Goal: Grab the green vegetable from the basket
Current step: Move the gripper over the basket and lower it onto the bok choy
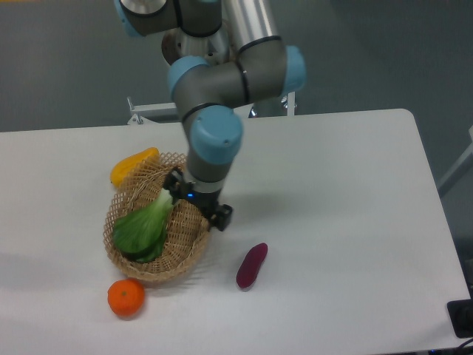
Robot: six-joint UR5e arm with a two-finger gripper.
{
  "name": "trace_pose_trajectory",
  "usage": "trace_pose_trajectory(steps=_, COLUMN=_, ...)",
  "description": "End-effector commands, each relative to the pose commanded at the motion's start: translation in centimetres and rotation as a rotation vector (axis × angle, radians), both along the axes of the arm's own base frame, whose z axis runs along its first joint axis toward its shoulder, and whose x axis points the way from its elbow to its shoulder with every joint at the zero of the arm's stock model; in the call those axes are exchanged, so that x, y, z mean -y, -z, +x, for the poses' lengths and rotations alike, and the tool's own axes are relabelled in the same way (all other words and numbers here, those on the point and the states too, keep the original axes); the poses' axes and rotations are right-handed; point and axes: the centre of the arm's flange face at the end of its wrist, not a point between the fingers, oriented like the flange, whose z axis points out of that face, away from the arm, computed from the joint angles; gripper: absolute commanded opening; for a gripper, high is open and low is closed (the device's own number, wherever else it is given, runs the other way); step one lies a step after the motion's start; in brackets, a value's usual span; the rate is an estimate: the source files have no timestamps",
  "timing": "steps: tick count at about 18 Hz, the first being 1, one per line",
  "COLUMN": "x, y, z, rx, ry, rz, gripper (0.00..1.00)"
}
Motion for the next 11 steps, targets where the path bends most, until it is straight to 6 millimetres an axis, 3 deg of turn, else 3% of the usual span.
trace_pose_trajectory(steps=6, x=-0.9, y=1.9, z=2.9, rx=0.008, ry=0.021, rz=-0.024, gripper=1.0)
trace_pose_trajectory(steps=11, x=-0.8, y=2.1, z=2.8, rx=-0.011, ry=-0.011, rz=-0.044, gripper=1.0)
